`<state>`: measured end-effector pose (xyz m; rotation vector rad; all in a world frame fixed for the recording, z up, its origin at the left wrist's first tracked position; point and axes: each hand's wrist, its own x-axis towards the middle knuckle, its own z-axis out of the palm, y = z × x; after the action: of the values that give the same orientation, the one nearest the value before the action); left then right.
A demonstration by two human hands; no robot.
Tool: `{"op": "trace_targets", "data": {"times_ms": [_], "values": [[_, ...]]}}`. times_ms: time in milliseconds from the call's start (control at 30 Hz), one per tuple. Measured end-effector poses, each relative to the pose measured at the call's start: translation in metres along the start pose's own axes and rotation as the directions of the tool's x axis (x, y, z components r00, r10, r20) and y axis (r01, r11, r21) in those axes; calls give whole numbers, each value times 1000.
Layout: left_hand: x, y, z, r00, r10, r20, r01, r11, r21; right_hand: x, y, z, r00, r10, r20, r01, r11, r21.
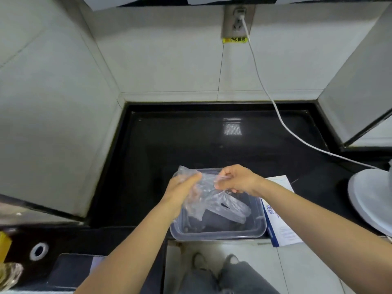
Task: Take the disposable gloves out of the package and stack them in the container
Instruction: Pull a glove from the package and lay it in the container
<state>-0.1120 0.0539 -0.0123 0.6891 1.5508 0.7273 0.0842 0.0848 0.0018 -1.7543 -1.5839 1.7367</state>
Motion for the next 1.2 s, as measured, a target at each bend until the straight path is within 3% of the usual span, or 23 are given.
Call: {"op": "trace_targets", "data": {"times_ms": [133,233,300,333,367,400,433,467,533,600,633,700,800,867,900,967,1000,1067,1133,1200], "values": [[0,-4,1,977,170,-130,-151,978,140,0,-6,-8,999,27,-17,-27,1000,-7],[-1,-13,0,946,305,-107,-259,913,316,-4,-12,-17,999,-2,-39,1,1000,-24],[0,-19,6,929,363,-75,-282,825,490,-5,-17,-19,964,-173,-202,141,976,-165],[-1,-20,11,923,378,-75,-279,788,549,-6,-19,-18,884,-349,-311,255,918,-304],[-1,-21,16,922,378,-86,-261,767,586,-9,-22,-14,754,-541,-373,377,821,-430],[1,-23,22,926,363,-102,-232,762,605,-14,-26,-7,630,-673,-388,475,728,-493],[3,-26,28,936,335,-112,-202,768,607,-17,-26,2,577,-729,-368,538,678,-500],[6,-29,33,946,300,-122,-168,777,607,-20,-23,11,600,-734,-318,565,670,-481],[12,-34,40,965,226,-130,-96,772,629,-11,-6,30,791,-596,-140,481,747,-460],[17,-39,42,981,149,-124,-30,749,662,8,18,42,959,-283,25,252,807,-534],[21,-43,42,988,110,-112,-7,743,669,18,29,45,990,-133,44,133,791,-597],[26,-48,38,997,21,-73,36,718,695,33,46,51,998,54,31,-19,734,-678],[26,-50,30,998,-59,-19,50,591,805,43,57,59,994,107,30,-55,705,-707],[19,-48,31,987,160,3,-68,406,911,44,59,60,994,110,19,-62,683,-728],[14,-45,35,935,350,61,-166,279,946,44,60,60,994,113,10,-69,673,-737],[9,-39,44,786,574,230,-345,98,933,46,63,62,993,117,10,-69,648,-758],[9,-35,49,778,558,290,-397,77,915,46,66,63,992,122,18,-64,635,-770],[15,-32,51,878,349,326,-384,110,917,45,69,65,993,114,32,-47,630,-775],[26,-41,45,959,38,282,-284,121,951,41,69,62,996,93,19,-48,675,-736],[36,-53,35,973,-80,217,-199,186,962,38,63,56,1000,8,-9,-12,716,-698]]}}
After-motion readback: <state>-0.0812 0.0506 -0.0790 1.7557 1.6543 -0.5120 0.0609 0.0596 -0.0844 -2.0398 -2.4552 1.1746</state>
